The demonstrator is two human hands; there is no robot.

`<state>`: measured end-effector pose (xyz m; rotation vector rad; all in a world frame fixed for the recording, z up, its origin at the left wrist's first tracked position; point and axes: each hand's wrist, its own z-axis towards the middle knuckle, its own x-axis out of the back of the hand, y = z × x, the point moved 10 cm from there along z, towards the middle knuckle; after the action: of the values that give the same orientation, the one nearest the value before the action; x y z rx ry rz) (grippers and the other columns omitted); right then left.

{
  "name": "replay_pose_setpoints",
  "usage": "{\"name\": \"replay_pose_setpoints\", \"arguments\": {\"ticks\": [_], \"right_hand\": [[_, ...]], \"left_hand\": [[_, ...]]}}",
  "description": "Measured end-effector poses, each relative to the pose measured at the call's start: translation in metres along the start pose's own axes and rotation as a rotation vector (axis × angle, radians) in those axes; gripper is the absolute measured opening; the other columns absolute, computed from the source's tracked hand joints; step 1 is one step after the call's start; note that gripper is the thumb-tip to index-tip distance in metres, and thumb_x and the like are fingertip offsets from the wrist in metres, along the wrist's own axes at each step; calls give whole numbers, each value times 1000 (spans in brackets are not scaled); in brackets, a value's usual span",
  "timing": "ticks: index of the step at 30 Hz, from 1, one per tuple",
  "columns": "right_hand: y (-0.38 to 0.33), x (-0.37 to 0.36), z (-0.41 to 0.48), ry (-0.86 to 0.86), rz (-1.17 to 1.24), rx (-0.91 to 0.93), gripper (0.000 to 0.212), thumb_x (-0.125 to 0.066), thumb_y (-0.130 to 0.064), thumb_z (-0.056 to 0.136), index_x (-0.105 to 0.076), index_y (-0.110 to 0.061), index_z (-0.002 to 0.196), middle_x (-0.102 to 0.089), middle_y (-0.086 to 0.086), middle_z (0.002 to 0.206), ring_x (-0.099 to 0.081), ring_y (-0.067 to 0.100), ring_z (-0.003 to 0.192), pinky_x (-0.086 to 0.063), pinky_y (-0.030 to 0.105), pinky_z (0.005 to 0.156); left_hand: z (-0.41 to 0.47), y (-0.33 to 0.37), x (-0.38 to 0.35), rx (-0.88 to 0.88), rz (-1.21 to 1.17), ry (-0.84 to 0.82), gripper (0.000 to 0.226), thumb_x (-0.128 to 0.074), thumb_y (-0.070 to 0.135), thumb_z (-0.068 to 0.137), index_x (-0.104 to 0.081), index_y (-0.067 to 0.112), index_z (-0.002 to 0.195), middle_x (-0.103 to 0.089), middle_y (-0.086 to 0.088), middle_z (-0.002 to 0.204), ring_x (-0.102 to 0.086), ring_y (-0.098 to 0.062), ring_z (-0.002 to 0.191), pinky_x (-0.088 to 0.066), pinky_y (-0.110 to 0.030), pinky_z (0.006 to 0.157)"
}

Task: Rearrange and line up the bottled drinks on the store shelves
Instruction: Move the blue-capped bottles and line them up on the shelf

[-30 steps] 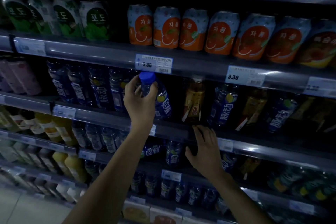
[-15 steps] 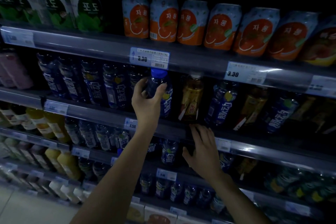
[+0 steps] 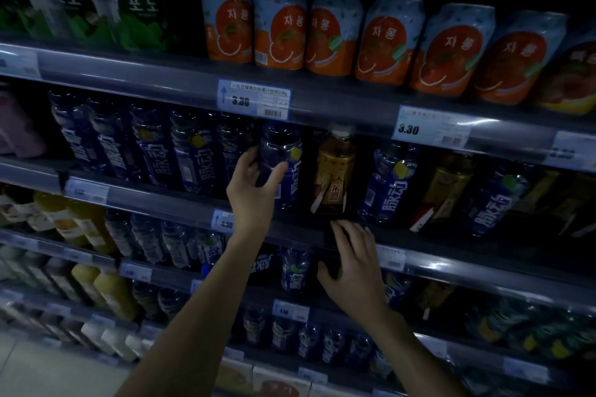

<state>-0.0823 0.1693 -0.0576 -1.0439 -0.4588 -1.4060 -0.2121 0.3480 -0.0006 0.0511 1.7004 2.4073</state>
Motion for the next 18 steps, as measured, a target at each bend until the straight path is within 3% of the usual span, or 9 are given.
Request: {"name": "replay_pose_setpoints", "arguments": {"ticks": [4, 7, 10, 12, 15, 17, 18], "right_hand": [[0, -2, 0, 0, -5, -5, 63, -52, -39, 84, -43, -8, 139, -43, 7, 139, -36, 26, 131, -19, 46, 116], [1, -2, 1, -11, -13, 2, 64, -53, -38, 84, -42, -9, 139, -43, 7, 139, -37, 26, 131, -18, 45, 116], [0, -1, 1, -17, -15, 3, 63, -53, -37, 84, -42, -8, 140, -43, 7, 139, -37, 27, 131, -18, 46, 116], [0, -1, 0, -20, -18, 2, 63, -52, -37, 85, -41, -9, 140, -42, 7, 139, -36, 27, 131, -18, 45, 116], [0, -1, 0, -13, -21, -5, 63, -53, -38, 85, -42, -8, 140, -43, 8, 140, -36, 27, 131, -16, 45, 116], [0, -2, 0, -9, -21, -10, 64, -53, -38, 85, -42, -7, 140, -44, 9, 139, -36, 27, 131, -17, 46, 116], [0, -2, 0, -8, -22, -12, 64, -53, -38, 85, -42, -7, 140, -43, 9, 139, -36, 27, 131, -18, 47, 116]], "left_hand": [[-6, -13, -4, 35, 148, -15, 80, -76, 53, 69, -40, 31, 137, -51, 11, 132, -48, -4, 118, -45, -27, 97], [-6, -13, -8, 9, 305, -8, 89, -81, 47, 67, -35, 24, 140, -41, 7, 127, -45, -6, 109, -42, -21, 89], [-1, -22, -5, 50, 336, -11, 86, -83, 39, 67, -38, 22, 138, -44, 10, 119, -47, -6, 104, -45, -23, 86], [1, -31, -2, 96, 302, -46, 81, -82, 38, 70, -39, 24, 137, -48, 19, 114, -50, 0, 103, -45, -19, 85], [3, -38, -1, 88, 332, -117, 61, -76, 33, 78, -46, 27, 131, -46, 36, 95, -48, 20, 86, -37, 0, 73], [2, -37, -2, 70, 365, -142, 50, -72, 35, 81, -49, 27, 125, -47, 34, 90, -49, 24, 80, -38, -2, 67], [0, -35, -3, 70, 374, -146, 55, -71, 41, 81, -49, 23, 128, -49, 31, 94, -50, 23, 85, -42, -3, 67]]}}
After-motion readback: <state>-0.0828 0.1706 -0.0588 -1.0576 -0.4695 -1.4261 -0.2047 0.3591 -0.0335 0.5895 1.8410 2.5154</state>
